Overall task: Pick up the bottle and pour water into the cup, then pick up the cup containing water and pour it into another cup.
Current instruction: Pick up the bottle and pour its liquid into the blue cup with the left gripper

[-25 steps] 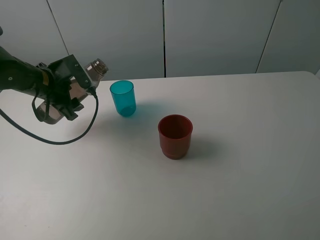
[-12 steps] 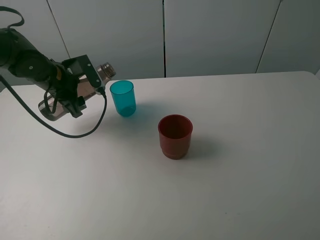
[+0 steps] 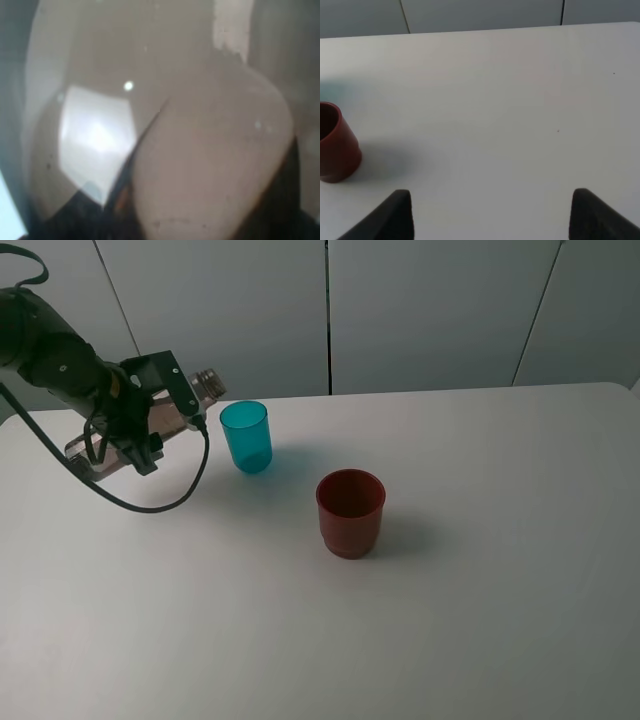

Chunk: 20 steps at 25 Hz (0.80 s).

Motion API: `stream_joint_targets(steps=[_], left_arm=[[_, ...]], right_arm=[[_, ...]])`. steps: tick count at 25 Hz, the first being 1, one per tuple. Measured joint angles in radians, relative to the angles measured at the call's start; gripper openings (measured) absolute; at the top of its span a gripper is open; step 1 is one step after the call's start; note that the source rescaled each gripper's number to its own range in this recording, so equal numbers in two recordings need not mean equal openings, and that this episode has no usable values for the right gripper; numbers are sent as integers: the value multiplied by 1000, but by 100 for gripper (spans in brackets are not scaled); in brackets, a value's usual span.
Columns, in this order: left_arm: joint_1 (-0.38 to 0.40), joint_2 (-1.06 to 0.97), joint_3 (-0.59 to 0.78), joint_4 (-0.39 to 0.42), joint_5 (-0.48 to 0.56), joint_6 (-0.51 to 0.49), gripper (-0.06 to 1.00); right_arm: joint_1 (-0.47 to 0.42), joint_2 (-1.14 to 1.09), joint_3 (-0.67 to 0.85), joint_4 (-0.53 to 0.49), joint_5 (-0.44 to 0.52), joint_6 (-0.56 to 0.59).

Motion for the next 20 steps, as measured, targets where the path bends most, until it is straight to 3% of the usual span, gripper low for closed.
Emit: stream_joint_targets(steps=[20], left_arm=[[-16, 10, -60, 16, 117, -4, 1]], right_arm=[[0, 0, 0, 0, 0, 0]])
